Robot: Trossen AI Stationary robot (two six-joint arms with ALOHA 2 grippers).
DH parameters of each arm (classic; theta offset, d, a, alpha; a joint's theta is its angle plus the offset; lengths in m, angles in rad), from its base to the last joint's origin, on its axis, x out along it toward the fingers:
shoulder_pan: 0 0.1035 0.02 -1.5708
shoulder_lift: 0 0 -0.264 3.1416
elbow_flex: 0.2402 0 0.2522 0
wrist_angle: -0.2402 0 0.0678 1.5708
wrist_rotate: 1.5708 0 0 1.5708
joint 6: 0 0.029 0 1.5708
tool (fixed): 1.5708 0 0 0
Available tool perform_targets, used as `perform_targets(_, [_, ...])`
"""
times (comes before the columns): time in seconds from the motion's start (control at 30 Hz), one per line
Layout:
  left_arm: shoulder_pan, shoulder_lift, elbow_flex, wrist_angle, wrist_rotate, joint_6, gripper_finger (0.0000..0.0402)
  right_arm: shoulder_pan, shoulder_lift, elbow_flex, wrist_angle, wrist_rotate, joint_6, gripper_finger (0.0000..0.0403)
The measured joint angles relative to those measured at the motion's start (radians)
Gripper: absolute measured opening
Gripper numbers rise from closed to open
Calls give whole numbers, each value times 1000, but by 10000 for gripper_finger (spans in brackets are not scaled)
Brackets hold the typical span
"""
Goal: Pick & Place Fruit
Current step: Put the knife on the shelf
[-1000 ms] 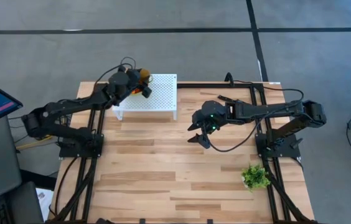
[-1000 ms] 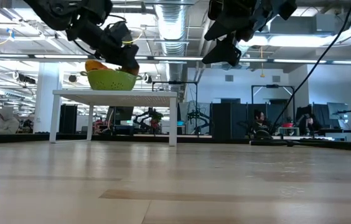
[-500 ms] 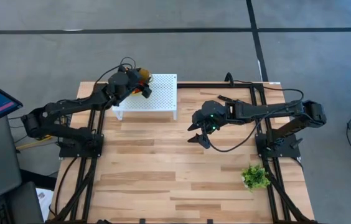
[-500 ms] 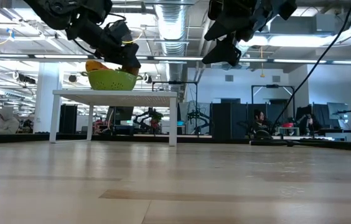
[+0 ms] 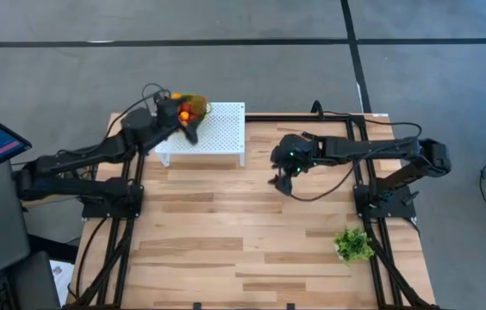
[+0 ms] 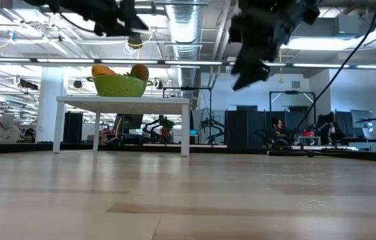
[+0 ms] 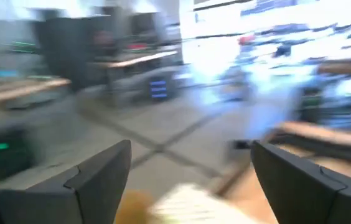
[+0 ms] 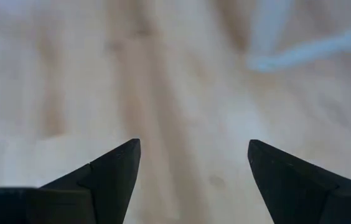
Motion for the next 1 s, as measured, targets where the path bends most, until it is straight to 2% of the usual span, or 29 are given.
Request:
perform_targets(0.1, [-87,-37,0,-24,132,-70,318,-58,0,0,-58,136,18,292])
perform_targets(0.2, [-194,-28,0,-26,228,-105,310,-136,0,0,-80,188,50,292])
perform_targets(0.43, [-429,111,0,-33,240,-103,297,-352,0,0,-305,270,82,291])
perform_targets(0.6, [-534,207,-1,-24,240,-103,297,-461,0,0,-450,312,108,291])
perform_targets(0.87, [-626,301,-1,6,236,-110,296,-547,1,0,-436,356,100,291])
perform_targets(1.0, [-649,333,-1,48,236,-111,296,-568,20,1,-362,355,97,291])
